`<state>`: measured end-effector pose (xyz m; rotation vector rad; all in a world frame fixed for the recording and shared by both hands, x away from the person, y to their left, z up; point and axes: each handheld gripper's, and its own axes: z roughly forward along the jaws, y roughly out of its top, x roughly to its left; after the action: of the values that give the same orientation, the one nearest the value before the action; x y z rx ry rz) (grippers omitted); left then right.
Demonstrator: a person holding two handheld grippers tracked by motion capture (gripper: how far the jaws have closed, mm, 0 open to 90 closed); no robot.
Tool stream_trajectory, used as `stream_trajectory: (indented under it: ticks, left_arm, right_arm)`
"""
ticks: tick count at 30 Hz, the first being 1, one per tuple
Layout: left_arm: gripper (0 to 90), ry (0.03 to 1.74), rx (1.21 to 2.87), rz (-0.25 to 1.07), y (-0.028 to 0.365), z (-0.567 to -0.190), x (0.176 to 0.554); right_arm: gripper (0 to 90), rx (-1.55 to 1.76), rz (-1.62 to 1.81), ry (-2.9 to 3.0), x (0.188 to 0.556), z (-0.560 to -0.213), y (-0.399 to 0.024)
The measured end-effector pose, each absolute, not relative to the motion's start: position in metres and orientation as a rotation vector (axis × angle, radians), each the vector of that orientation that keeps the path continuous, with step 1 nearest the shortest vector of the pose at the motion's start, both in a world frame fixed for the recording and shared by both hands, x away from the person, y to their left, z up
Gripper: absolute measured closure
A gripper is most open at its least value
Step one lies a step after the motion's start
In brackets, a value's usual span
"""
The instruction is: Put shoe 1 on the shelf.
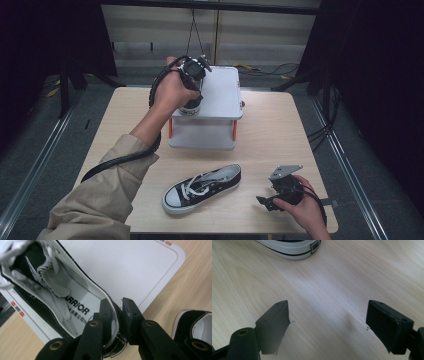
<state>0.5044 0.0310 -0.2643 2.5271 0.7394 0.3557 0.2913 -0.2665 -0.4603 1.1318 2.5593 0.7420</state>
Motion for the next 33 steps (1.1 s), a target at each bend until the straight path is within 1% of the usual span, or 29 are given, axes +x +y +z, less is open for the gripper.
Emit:
stream_trajectory:
  ticks: [4, 6, 13, 15, 17, 24, 33]
  left_arm:
    - [79.1, 0.755, 2.466, 0.379, 0.028, -0.257, 0.507]
    - [79.0, 0.755, 2.463, 0.394, 0.025, -0.255, 0.509]
    - [78.8, 0.712, 2.438, 0.511, 0.022, -0.259, 0.512]
    - [79.1, 0.709, 2.456, 0.512, 0.023, -0.263, 0.514]
    - [79.3, 0.720, 2.433, 0.454, 0.027, -0.269, 0.516]
    - [80.6, 0.731, 2.415, 0.404, 0.040, -0.275, 0.513]
    - [80.5, 0.756, 2.407, 0.381, 0.046, -0.279, 0.512]
  right_arm:
    - [18.4, 1.144, 0.742, 2.549, 0.291, -0.460, -0.270]
    - [18.4, 1.142, 0.746, 2.550, 0.292, -0.460, -0.271]
    - [18.4, 1.137, 0.746, 2.557, 0.292, -0.460, -0.271]
    - [18.4, 1.140, 0.742, 2.553, 0.292, -0.461, -0.271]
    - [18.4, 1.141, 0.735, 2.556, 0.292, -0.461, -0.271]
    - [18.4, 1.138, 0.733, 2.559, 0.294, -0.462, -0.268]
    - [18.4, 1.132, 0.724, 2.573, 0.295, -0.464, -0.263]
